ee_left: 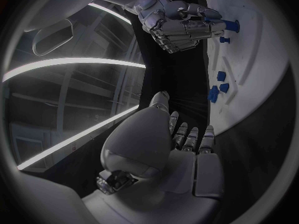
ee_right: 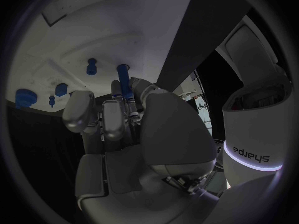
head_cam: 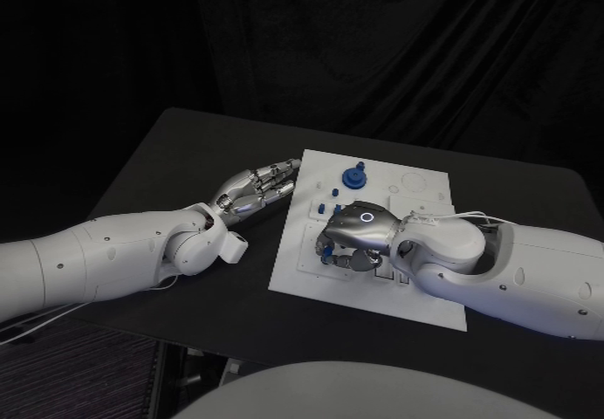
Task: Assemble the parts on the task board
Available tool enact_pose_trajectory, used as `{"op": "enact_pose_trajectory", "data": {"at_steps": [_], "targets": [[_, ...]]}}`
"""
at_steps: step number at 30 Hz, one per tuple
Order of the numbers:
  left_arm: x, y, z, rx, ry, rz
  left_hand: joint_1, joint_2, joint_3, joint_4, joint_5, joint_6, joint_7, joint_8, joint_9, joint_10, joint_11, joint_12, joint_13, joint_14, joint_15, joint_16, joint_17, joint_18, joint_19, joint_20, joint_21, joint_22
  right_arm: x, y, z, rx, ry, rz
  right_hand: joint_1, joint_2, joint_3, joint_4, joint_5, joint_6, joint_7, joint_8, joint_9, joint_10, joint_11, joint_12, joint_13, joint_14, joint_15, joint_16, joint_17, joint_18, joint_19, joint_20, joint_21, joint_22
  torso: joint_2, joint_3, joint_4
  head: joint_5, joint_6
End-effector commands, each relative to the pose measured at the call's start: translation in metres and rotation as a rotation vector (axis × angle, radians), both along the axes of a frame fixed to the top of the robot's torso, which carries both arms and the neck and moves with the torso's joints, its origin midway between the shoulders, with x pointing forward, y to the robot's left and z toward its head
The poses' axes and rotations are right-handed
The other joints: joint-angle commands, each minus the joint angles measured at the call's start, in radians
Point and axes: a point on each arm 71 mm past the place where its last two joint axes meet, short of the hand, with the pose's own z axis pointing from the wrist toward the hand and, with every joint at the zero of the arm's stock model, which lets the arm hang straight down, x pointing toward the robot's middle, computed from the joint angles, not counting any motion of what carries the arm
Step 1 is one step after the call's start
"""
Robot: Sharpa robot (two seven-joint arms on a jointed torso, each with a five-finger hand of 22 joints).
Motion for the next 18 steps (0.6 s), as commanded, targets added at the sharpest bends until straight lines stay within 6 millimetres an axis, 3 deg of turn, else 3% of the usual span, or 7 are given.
{"op": "enact_pose_trajectory", "data": {"at_steps": [1, 18], "targets": [[-0.0013, -0.0011, 0.0044, -0.044, -0.053, -0.009, 0.003, 0.004, 0.004, 0.000, 0.005, -0.001, 0.008, 0.003, 0.001, -0.003, 0.000, 0.001, 0.001, 0.001, 0.002, -0.004, -0.001, 0.002, 0.001, 0.001, -0.001, -0.001, -0.0006, -0.0029, -0.0092, -0.032, 0.014, -0.008, 0.013, 0.000, 0.000, -0.004, 0.000, -0.001, 0.004, -0.001, 0.001, 0.016, -0.013, 0.001, -0.001, 0.003, 0.000, -0.001, -0.001, -0.007, 0.007, 0.000, 0.001, 0.149, 0.000, -0.0002, 0.0005, -0.001, 0.000], [-0.0010, -0.0017, 0.0034, -0.043, -0.044, -0.015, 0.002, 0.006, 0.006, 0.000, 0.007, 0.000, 0.012, 0.003, 0.001, -0.004, -0.003, 0.000, 0.001, 0.001, 0.005, -0.004, -0.001, 0.002, 0.001, 0.002, -0.001, 0.000, -0.0030, 0.0002, -0.0099, -0.022, 0.015, -0.001, 0.013, -0.001, 0.001, -0.006, 0.000, -0.005, 0.004, -0.005, 0.000, 0.018, -0.013, 0.000, 0.000, 0.002, 0.000, -0.001, -0.001, -0.007, 0.006, 0.000, 0.001, 0.149, 0.001, 0.0001, -0.0008, 0.000, 0.000]]}}
